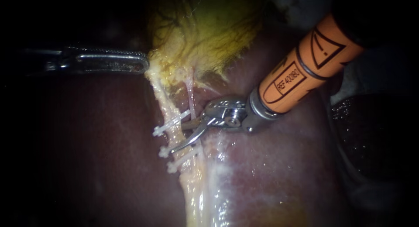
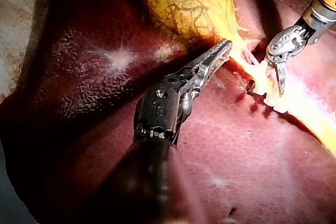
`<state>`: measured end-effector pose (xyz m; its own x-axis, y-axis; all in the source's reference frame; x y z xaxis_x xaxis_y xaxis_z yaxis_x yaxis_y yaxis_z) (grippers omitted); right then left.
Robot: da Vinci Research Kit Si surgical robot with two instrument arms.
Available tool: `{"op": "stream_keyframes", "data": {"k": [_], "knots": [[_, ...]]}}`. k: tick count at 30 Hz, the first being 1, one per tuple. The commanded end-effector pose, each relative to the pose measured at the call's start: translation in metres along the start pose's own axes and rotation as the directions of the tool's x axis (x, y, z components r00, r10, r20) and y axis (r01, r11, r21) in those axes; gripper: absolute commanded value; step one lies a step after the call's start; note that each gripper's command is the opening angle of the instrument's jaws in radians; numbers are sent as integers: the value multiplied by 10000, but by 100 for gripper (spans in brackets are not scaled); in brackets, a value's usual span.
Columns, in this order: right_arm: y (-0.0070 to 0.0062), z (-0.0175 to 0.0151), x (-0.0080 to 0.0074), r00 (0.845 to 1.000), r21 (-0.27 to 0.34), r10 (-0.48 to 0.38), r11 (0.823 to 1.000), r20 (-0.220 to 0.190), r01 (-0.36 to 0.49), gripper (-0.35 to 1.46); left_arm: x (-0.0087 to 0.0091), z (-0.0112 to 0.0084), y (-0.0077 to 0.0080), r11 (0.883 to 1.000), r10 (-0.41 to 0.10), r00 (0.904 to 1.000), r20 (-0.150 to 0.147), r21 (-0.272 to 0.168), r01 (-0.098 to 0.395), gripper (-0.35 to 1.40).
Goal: Go to the cutting position left tube
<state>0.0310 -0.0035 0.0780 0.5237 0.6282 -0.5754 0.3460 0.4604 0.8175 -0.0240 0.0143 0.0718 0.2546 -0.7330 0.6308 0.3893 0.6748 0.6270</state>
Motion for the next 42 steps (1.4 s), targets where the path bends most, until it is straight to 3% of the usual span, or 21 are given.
{"op": "stream_keyframes", "data": {"k": [1,14,29,35,42], "knots": [[1,3,2,10000,-20,-12,10000,4,12,125,0,0,0,10000,0,10000,0,1,0,-35],[5,34,8,9994,172,198,9997,-300,-193,124,0,0,0,10000,-1,10000,0,0,1,-35],[-23,52,31,9863,1284,714,9903,-1489,-523,124,-1,-1,0,10000,-3,10000,2,-16,3,-35],[-34,43,51,9802,1624,812,9854,-1807,-517,124,-1,-1,0,10000,-3,10000,2,-16,3,-35],[-37,41,56,9778,1711,844,9839,-1917,-514,124,-1,-1,0,10000,-3,10000,2,-17,3,-35]]}}
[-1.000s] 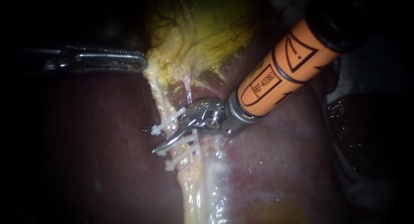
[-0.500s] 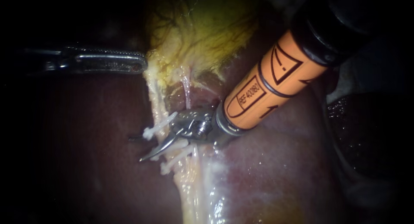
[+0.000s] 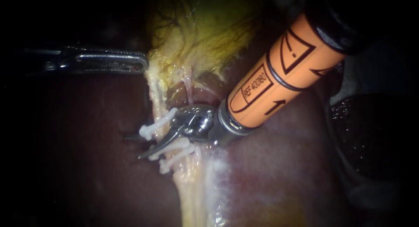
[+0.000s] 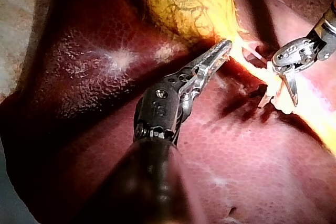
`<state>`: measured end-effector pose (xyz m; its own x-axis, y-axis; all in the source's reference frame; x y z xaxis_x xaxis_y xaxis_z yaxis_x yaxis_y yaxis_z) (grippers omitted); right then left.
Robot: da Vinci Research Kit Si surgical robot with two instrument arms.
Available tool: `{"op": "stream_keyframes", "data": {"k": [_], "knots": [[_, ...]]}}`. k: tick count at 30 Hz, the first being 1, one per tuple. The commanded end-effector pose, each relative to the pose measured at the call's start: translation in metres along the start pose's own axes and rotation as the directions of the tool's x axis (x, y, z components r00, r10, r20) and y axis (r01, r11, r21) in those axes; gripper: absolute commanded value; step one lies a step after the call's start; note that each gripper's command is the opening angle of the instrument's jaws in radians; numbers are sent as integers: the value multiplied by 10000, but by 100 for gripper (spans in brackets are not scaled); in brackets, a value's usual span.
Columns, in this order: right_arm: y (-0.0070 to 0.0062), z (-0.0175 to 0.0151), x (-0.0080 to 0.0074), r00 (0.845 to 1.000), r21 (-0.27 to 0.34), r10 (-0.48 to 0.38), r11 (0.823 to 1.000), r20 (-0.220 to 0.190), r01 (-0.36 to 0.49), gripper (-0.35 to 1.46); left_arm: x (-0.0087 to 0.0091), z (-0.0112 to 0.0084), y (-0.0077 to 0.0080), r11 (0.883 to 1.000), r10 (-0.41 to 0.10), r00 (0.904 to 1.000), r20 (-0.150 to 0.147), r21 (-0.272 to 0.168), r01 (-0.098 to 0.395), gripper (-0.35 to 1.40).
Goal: Go to the cutting position left tube
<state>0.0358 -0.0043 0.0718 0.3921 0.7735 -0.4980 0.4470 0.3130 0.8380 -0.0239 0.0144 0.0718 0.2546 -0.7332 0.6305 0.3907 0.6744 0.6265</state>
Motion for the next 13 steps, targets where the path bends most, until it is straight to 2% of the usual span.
{"op": "stream_keyframes", "data": {"k": [1,13], "knots": [[0,0,-1,10000,13,-4,10000,-22,4,124,0,0,0,10000,0,10000,3,-2,0,-35],[1,0,-2,10000,-11,-13,10000,-28,13,124,0,0,0,10000,2,10000,3,-2,-2,-35]]}}
